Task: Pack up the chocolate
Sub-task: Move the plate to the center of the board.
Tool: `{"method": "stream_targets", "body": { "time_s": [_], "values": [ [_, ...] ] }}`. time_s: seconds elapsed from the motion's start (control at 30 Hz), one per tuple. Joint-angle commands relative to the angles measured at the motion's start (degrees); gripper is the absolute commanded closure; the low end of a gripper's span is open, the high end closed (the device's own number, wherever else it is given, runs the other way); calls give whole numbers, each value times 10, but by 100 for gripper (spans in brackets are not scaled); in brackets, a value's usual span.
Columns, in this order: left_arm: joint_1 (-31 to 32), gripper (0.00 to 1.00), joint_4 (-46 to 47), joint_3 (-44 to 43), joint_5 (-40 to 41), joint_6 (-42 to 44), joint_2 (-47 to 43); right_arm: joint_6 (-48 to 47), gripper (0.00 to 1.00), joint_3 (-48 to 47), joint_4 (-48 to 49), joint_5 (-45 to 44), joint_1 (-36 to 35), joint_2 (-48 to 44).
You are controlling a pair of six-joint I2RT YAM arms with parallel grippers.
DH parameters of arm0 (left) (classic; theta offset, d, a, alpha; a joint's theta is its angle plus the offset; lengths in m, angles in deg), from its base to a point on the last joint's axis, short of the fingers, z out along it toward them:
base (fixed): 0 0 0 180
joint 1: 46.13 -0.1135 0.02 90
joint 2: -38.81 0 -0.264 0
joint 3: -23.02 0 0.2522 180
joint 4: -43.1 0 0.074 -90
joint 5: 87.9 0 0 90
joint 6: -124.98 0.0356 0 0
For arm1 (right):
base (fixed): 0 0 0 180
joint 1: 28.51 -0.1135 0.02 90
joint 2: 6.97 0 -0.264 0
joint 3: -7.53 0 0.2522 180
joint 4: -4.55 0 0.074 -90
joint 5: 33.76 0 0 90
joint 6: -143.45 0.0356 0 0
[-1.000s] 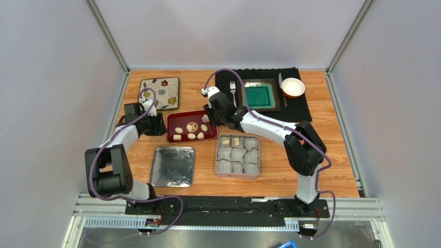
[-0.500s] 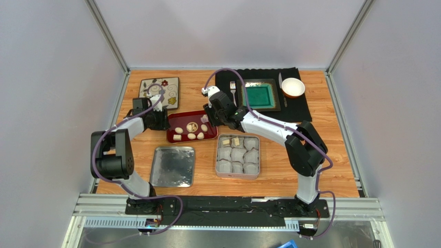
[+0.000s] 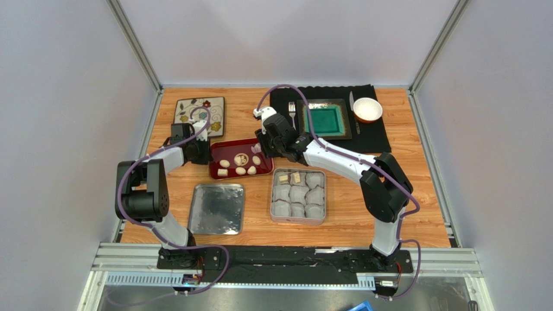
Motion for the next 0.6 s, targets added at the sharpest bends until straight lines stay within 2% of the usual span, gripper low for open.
{"method": "stream_targets", "body": {
  "time_s": [0.0,0.27,0.57],
  "values": [
    [2,75,14,14,-7,26,-11,0,64,-5,17,-11,1,-25],
    [2,81,4,30,-20,47,-23,-4,63,-16,16,-18,5,-17],
    [2,80,-4,40,-14,44,-40,18,63,12,10,5,4,-34]
  ]
}}
